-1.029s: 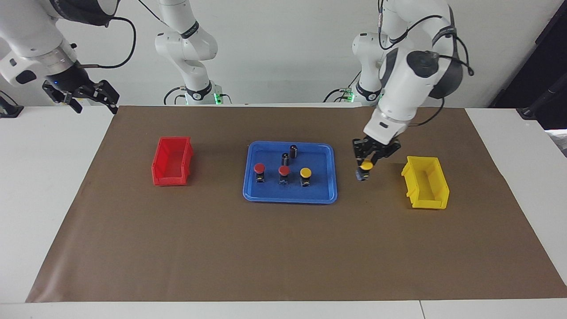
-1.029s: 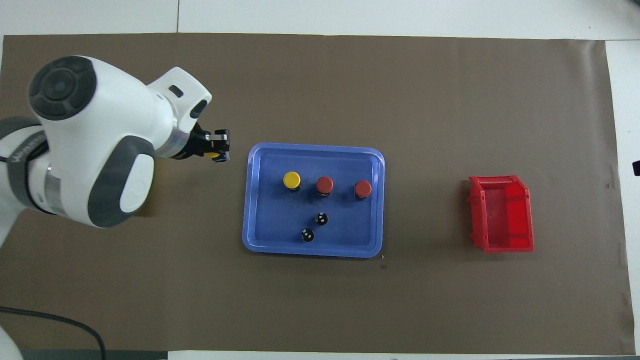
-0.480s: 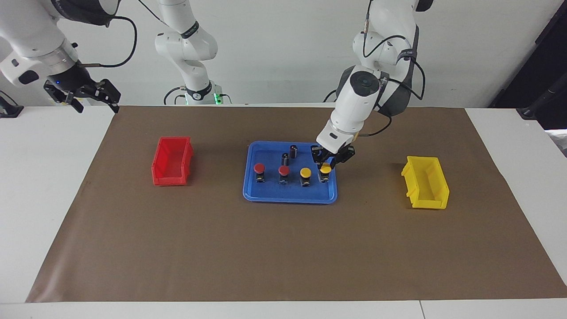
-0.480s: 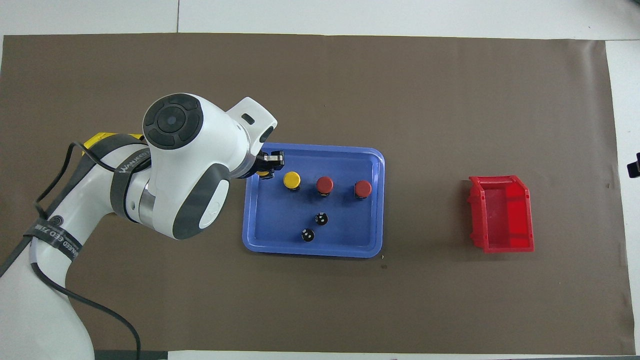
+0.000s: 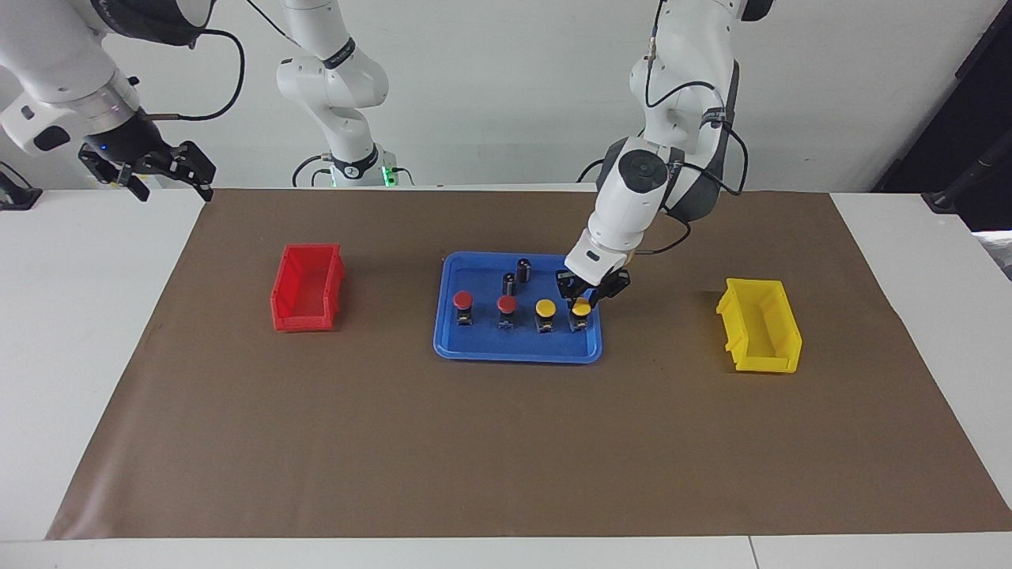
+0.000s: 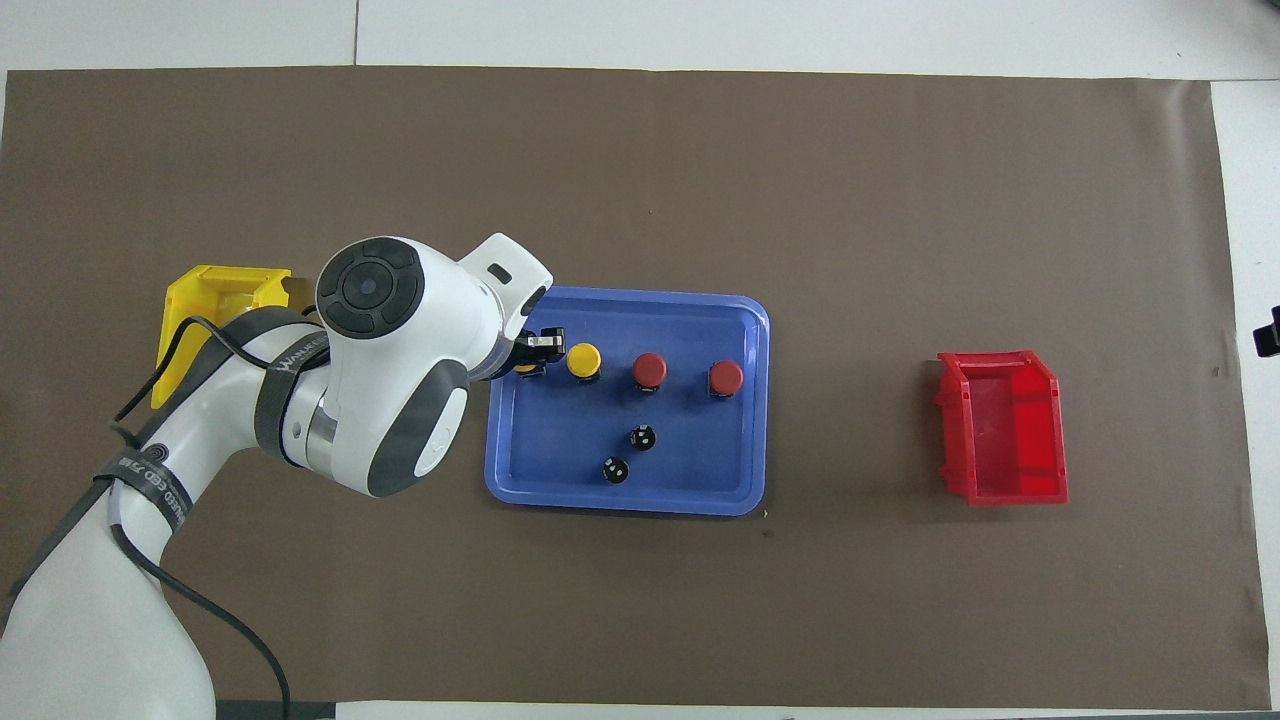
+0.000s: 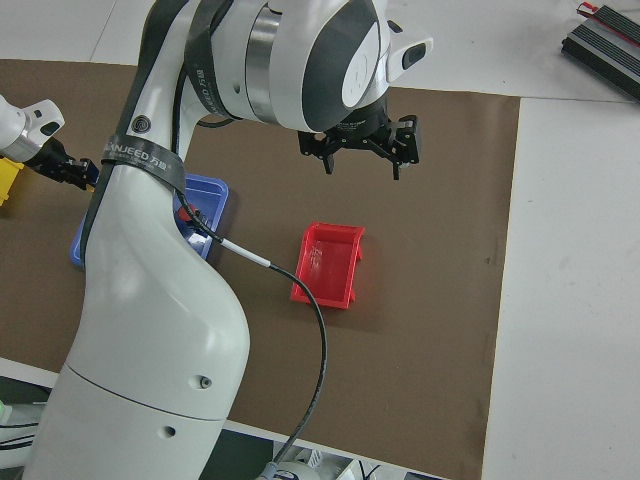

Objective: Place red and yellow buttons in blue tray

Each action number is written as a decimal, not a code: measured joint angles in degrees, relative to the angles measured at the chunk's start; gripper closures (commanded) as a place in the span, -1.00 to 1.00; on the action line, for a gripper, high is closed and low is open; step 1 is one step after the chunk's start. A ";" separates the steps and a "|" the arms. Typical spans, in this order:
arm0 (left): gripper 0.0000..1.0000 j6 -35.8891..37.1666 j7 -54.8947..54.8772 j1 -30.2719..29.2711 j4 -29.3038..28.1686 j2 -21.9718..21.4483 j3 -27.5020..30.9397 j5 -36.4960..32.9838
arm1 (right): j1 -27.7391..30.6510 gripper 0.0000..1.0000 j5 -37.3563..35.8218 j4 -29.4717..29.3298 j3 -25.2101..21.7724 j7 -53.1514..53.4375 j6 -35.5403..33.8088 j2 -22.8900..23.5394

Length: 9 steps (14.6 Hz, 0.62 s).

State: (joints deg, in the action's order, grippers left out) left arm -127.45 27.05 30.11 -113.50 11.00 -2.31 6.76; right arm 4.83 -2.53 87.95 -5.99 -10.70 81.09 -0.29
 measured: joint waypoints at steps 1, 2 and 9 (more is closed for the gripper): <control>-0.44 -0.05 0.00 0.00 -0.08 0.00 0.01 0.00 | 0.01 -1.00 0.00 0.03 0.00 0.00 -0.03 0.00; -0.77 -0.06 0.00 0.00 -0.08 -0.01 0.03 0.00 | 0.02 -1.00 0.00 0.06 -0.01 0.00 -0.06 0.00; -1.00 9.71 -2.84 -0.23 5.03 -2.78 0.75 -0.16 | -0.17 -1.00 0.00 0.29 0.28 0.00 -0.61 0.00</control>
State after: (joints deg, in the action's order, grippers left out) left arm -117.75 24.21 29.88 -108.46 8.23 -1.56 6.60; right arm 4.66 -2.53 88.24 -5.71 -10.70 80.47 -0.29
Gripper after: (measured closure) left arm 0.009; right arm 0.000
